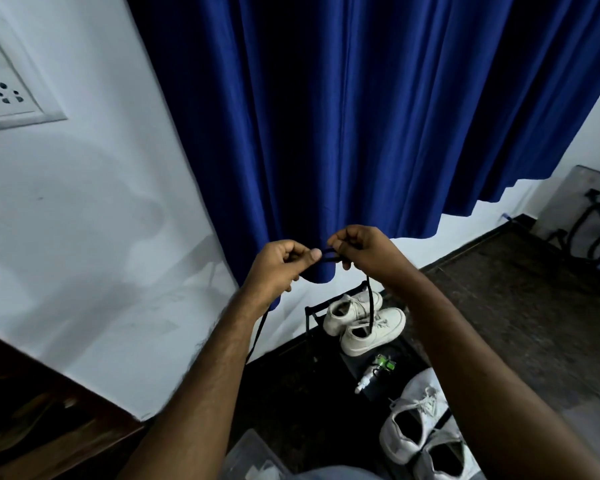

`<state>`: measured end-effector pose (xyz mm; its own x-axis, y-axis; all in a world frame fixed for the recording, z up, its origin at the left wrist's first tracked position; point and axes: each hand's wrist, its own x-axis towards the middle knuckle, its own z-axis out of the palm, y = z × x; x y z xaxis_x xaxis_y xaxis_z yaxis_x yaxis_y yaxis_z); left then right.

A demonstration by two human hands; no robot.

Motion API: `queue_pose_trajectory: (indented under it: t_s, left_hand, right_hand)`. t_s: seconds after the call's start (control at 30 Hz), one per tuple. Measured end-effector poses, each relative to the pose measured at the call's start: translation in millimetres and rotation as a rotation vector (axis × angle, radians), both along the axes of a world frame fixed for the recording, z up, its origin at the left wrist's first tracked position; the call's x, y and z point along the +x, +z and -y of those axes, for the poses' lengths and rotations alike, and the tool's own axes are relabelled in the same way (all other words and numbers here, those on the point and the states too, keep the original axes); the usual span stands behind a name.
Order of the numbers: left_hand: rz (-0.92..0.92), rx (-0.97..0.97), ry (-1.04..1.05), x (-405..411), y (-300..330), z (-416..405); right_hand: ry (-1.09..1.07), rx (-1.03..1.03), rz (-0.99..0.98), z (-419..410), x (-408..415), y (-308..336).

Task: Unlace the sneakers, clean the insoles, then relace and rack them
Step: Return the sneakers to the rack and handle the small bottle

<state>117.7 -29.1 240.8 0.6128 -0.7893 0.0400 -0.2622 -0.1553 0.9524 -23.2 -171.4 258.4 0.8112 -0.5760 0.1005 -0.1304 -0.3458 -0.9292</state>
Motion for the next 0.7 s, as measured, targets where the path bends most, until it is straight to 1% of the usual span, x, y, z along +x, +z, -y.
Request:
queue_pose_trajectory:
  t_s: [0.1, 0.2, 0.27, 0.37, 0.53, 0.7]
  left_hand:
    - [-0.032, -0.031, -0.006, -3.4, -3.0, 2.5]
    - [-0.171, -0.019, -0.041, 0.0, -5.7, 2.4]
    - [-0.228, -0.047, -0.026, 1.9, -8.3, 0.6]
    - [-0.28, -0.175, 0.111, 7.7, -11.6, -1.7]
    - [-0.331, -0.364, 0.36, 22.2, -18.0, -2.1]
    - [-0.308, -0.474, 0.541, 28.2, -22.1, -1.6]
  right_hand:
    - [0.021, -0.051, 0.002, -1.0, 1.0, 1.7]
    - [0.011, -0.116, -0.004, -1.2, 2.7, 1.3]
    - [-0.031, -0.13, -0.002, 1.1, 2.1, -1.6]
    - [-0.07, -0.121, -0.009, 5.8, -3.1, -7.4]
    - [-0.071, -0.115, -0.046, 7.6, -9.7, -8.8]
    - [-0.075, -0.099, -0.056, 7.7, -11.8, -8.5]
